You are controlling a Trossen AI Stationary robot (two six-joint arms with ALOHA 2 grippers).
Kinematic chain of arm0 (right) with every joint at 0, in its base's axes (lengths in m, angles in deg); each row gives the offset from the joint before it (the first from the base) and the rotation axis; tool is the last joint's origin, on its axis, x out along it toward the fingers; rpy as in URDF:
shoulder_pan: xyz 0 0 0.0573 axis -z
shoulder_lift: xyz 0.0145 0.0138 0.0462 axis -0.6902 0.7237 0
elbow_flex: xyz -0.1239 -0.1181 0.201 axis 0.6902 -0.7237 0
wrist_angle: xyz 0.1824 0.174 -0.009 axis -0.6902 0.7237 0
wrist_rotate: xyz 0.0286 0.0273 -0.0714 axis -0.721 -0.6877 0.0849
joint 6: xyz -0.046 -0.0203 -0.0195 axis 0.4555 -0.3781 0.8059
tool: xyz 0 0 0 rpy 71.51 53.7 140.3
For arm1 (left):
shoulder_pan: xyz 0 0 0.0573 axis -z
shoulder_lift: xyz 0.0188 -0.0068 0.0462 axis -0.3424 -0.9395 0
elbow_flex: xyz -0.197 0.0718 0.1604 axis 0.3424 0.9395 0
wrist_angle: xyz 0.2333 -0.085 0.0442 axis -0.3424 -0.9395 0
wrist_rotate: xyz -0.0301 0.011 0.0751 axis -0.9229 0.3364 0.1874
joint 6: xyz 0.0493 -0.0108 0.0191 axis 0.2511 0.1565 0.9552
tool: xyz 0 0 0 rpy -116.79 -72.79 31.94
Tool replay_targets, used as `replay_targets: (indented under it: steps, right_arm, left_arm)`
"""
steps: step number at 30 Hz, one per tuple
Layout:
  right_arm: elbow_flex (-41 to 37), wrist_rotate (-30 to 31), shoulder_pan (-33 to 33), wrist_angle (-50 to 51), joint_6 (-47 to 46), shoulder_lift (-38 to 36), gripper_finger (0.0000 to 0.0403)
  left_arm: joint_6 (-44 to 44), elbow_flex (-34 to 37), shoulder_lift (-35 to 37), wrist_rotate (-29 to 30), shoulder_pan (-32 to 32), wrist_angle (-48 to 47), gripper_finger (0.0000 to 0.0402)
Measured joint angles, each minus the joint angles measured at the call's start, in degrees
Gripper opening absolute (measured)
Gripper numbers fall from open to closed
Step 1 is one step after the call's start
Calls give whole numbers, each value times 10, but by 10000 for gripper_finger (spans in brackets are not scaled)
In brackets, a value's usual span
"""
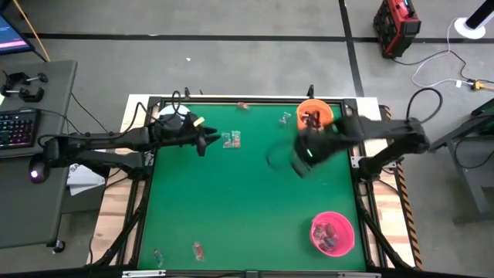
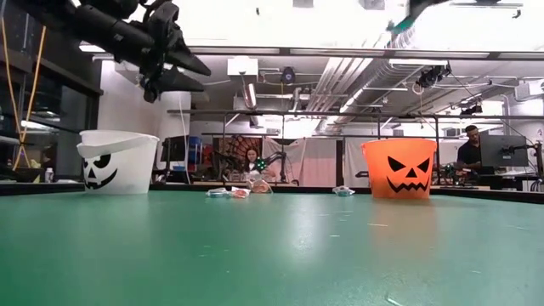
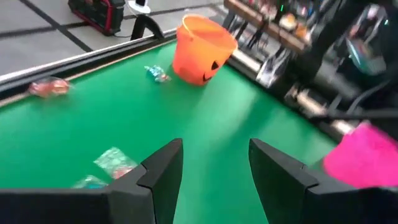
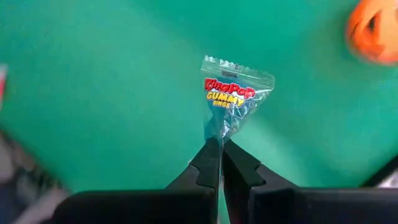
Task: Sort candy by brand, put in halloween buckets
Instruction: Put the blue gummy into the pink bucket
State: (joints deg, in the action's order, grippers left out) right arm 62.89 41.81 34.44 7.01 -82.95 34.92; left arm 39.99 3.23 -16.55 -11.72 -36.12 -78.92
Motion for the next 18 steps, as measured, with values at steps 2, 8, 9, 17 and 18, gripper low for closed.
replay_targets:
  steps: [2,8,9,17,18]
  right_arm:
    - [0,-5,-68,19,-41,-15,0]
    - [-17,-14,-269,23,-194,-38,0]
    - [-30,-18,-294,17,-225,-43,0]
    - [-216,-51,-417,-150,-457,-74,0]
    - [-234,-51,-419,-185,-471,-74,0]
  left_arm:
    - [-41,0,0,0,0,15,172]
    - [-126,0,-2,11,23,83,172]
    - [-128,0,-4,17,34,98,172]
    - [-104,-15,-67,57,132,120,172]
    - [-97,-22,-78,53,141,121,172]
